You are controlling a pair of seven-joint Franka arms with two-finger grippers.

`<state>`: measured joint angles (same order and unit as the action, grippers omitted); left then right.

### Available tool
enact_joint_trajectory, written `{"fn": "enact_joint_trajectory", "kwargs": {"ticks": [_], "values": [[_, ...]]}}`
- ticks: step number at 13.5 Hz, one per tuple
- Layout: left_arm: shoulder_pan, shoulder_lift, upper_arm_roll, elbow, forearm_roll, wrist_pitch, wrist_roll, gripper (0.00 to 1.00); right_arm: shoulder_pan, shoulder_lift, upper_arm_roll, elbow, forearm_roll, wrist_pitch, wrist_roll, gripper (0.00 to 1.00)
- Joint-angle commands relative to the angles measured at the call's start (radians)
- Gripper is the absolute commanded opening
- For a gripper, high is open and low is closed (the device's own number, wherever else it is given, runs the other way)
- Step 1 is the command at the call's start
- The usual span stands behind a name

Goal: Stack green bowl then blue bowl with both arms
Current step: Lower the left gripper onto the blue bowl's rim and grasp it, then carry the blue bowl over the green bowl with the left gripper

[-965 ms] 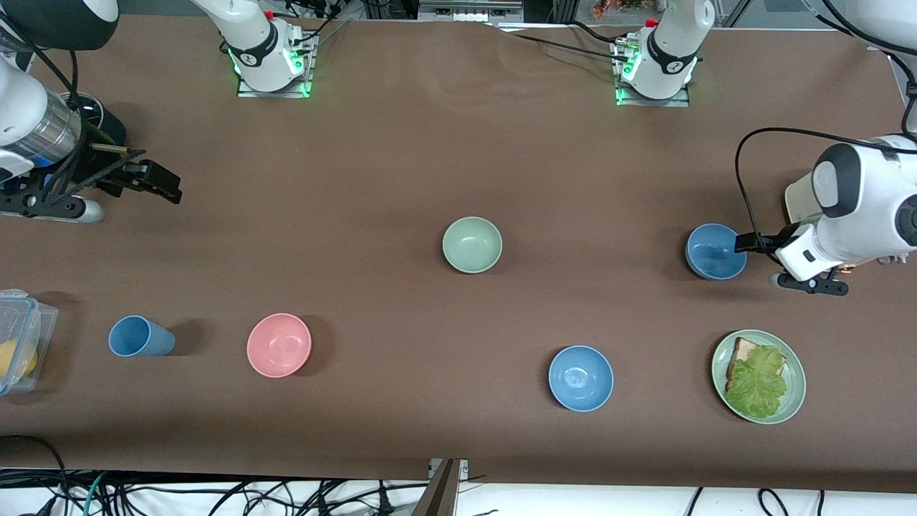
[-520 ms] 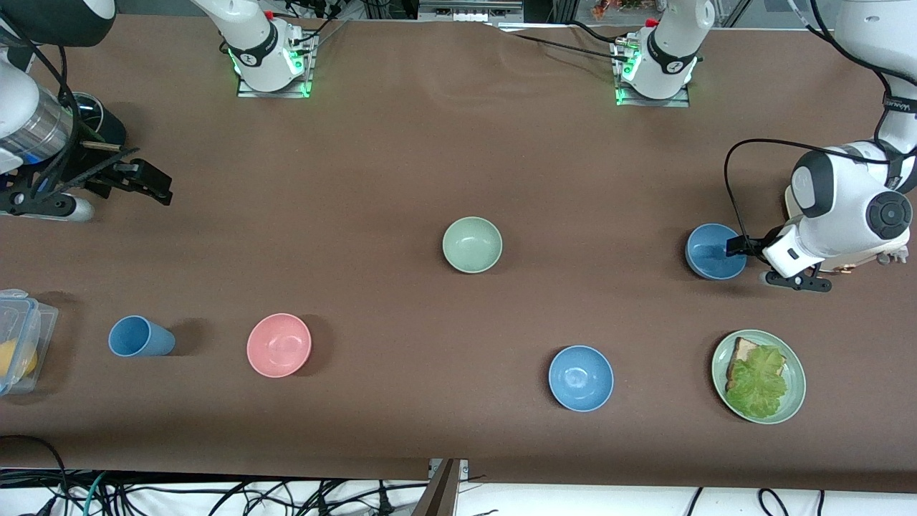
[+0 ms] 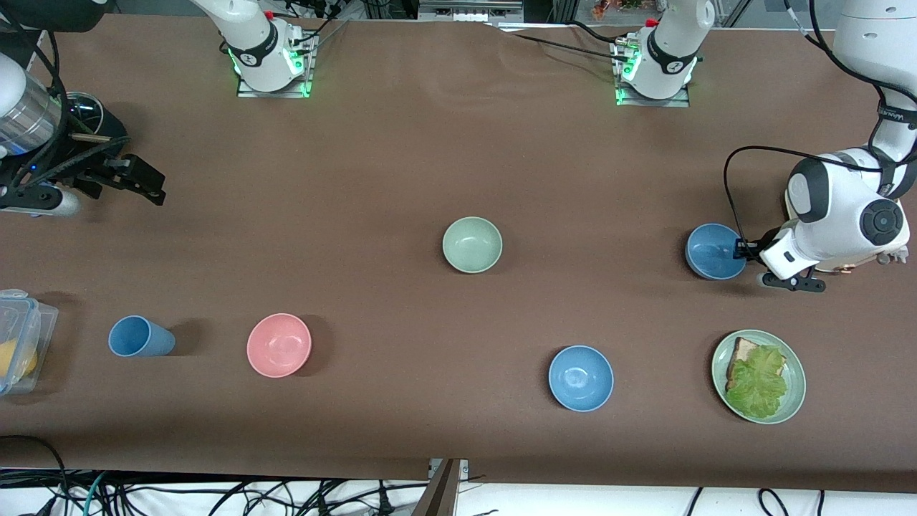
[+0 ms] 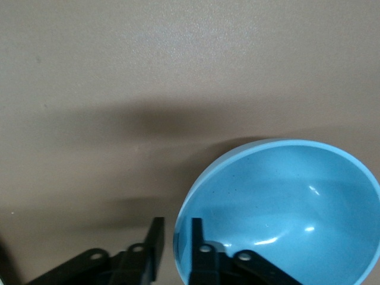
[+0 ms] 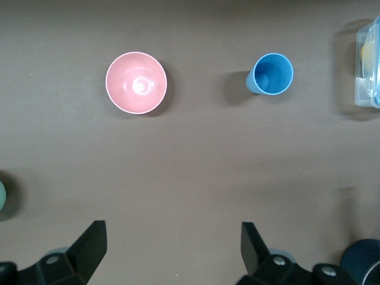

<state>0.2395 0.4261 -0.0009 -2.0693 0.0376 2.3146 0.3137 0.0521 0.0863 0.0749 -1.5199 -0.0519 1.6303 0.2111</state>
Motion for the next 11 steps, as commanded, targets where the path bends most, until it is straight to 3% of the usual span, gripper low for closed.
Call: {"fn": "enact_joint_trajectory", "kwargs": {"ticks": [1, 4, 9, 11], "values": [[0.012, 0.002, -0.008, 0.012, 0.001, -0.004, 0.018, 0.00, -0.005, 0.004, 0.003, 0.015, 0.003, -0.007, -0.002, 1.00], [0.012, -0.009, -0.010, 0.018, 0.001, -0.024, 0.016, 0.00, -0.006, 0.006, 0.002, 0.012, 0.003, -0.010, -0.004, 1.00], [0.000, -0.059, -0.056, 0.203, -0.053, -0.350, -0.002, 0.00, -0.006, 0.006, 0.002, 0.006, 0.004, -0.014, -0.006, 1.00], [-0.008, -0.058, -0.099, 0.250, -0.056, -0.385, -0.037, 0.00, -0.008, 0.006, 0.002, 0.007, 0.004, -0.010, -0.009, 1.00]]}}
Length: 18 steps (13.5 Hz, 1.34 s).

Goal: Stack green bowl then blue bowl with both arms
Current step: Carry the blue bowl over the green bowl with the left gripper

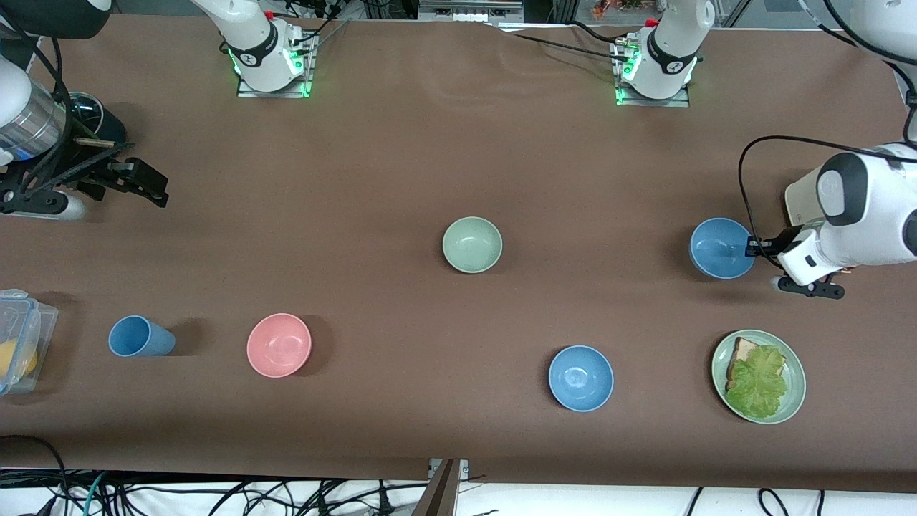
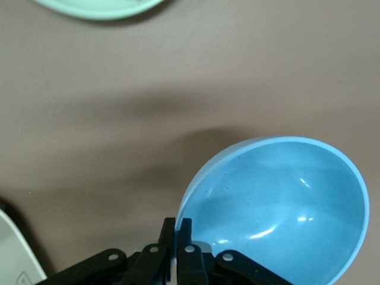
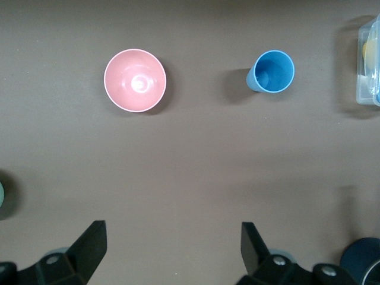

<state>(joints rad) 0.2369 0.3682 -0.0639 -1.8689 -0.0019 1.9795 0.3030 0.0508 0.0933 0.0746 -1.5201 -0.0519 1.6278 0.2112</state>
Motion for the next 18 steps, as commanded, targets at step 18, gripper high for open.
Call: {"fn": "enact_joint_trajectory", "kwargs": {"ticks": [18], "values": [[-0.496, 0.314, -0.278, 0.425, -0.046, -0.042, -0.795, 0.00, 0.004, -0.003, 0.007, 0.011, 0.024, 0.004, -0.003, 1.00]]}}
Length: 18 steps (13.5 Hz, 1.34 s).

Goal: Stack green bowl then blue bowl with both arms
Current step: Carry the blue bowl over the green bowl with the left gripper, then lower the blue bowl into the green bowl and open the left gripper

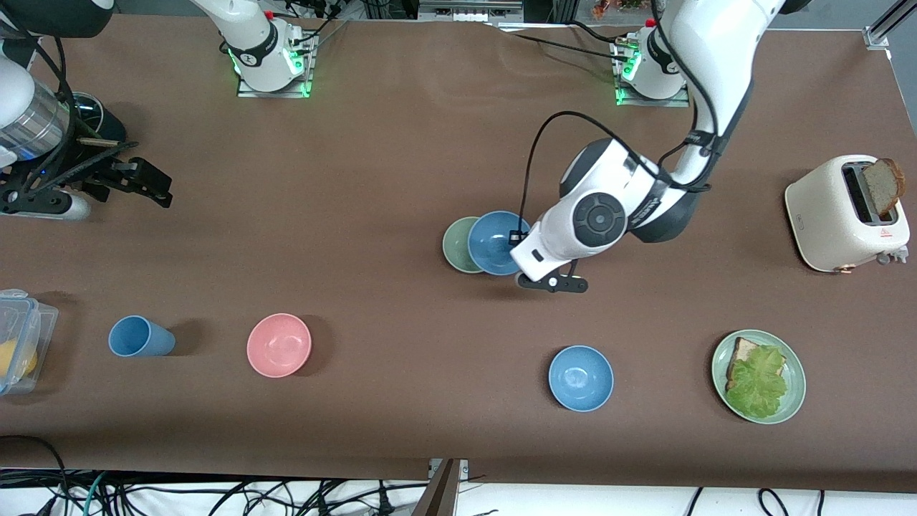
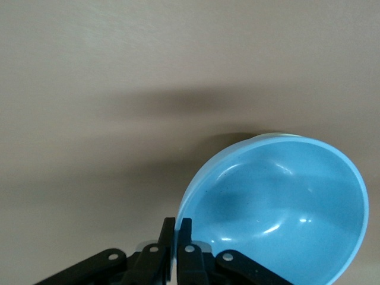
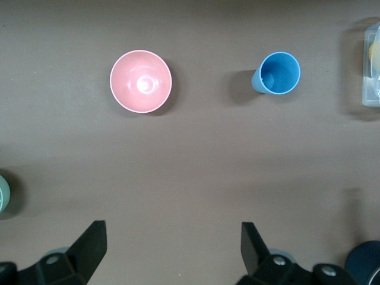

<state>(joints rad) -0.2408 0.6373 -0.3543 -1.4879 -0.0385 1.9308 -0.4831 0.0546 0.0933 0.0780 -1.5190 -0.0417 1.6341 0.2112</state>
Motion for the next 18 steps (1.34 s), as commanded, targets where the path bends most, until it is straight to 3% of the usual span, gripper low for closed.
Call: {"fn": "enact_joint_trajectory", "kwargs": {"ticks": [1, 14, 15, 16, 17, 18], "values": [[-0.031, 0.050, 0.012, 0.044, -0.011, 0.008, -0.009, 0.00, 0.001, -0.001, 0.002, 0.010, 0.013, 0.000, -0.009, 1.00], [-0.087, 0.113, 0.012, 0.040, -0.011, 0.054, -0.031, 0.00, -0.001, -0.001, 0.002, 0.010, 0.013, 0.001, -0.009, 1.00], [-0.086, 0.111, 0.012, 0.038, -0.009, 0.053, -0.029, 0.24, -0.001, -0.001, 0.000, 0.010, 0.013, 0.001, -0.009, 1.00], [-0.083, 0.111, 0.012, 0.038, -0.011, 0.051, -0.031, 0.57, -0.002, -0.001, 0.000, 0.010, 0.013, 0.001, -0.009, 1.00], [-0.086, 0.110, 0.012, 0.038, -0.011, 0.051, -0.031, 0.98, -0.002, -0.001, 0.000, 0.010, 0.013, 0.001, -0.009, 1.00], [-0.087, 0.105, 0.012, 0.043, -0.011, 0.051, -0.031, 1.00, -0.002, -0.001, 0.000, 0.010, 0.013, 0.001, -0.009, 1.00]]}}
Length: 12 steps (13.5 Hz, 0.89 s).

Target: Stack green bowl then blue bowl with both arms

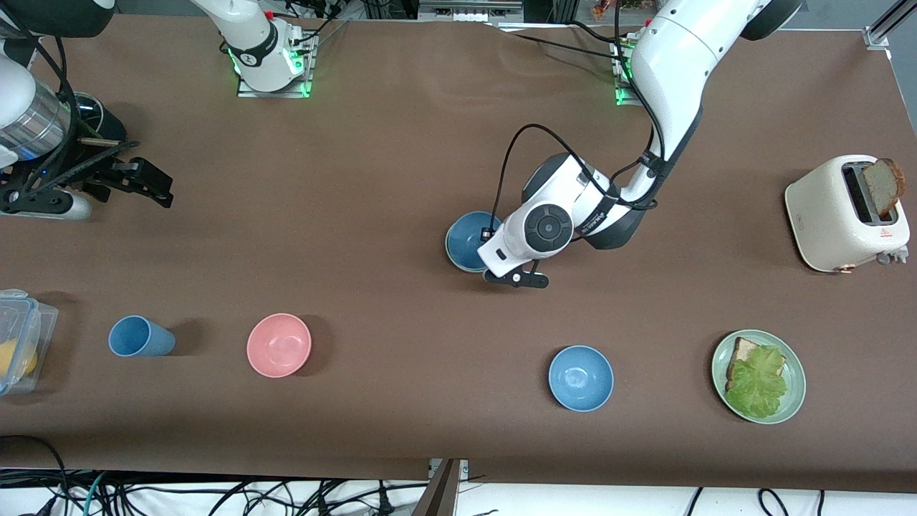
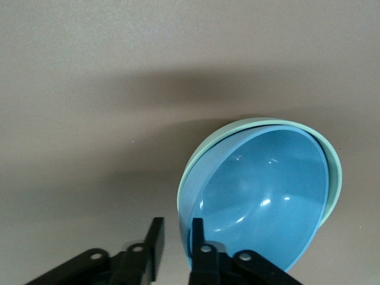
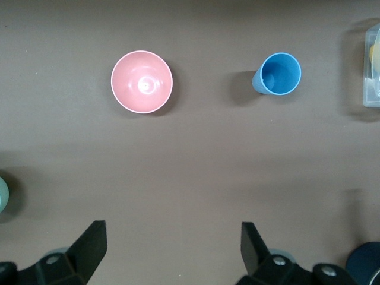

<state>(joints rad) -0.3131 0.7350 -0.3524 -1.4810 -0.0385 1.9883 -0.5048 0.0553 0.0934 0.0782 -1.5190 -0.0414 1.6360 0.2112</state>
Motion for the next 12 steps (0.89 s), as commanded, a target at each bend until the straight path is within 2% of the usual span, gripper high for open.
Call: {"fn": "enact_joint_trajectory", "kwargs": {"ticks": [1, 4, 9, 12], "values": [[-0.008, 0.003, 0.007, 0.037, -0.011, -0.009, -0.009, 1.00, -0.003, -0.001, 0.000, 0.010, 0.012, -0.001, -0.009, 1.00], [0.012, -0.083, 0.015, 0.041, -0.011, -0.090, -0.009, 1.00, -0.003, -0.001, 0.000, 0.010, 0.012, -0.001, -0.009, 1.00], [0.184, -0.276, 0.024, 0.070, 0.006, -0.360, 0.002, 1.00, -0.003, 0.002, 0.000, 0.010, 0.012, -0.001, -0.009, 1.00], [0.285, -0.345, 0.023, 0.103, 0.006, -0.494, 0.009, 1.00, -0.003, 0.002, 0.000, 0.010, 0.012, -0.001, -0.009, 1.00]]}}
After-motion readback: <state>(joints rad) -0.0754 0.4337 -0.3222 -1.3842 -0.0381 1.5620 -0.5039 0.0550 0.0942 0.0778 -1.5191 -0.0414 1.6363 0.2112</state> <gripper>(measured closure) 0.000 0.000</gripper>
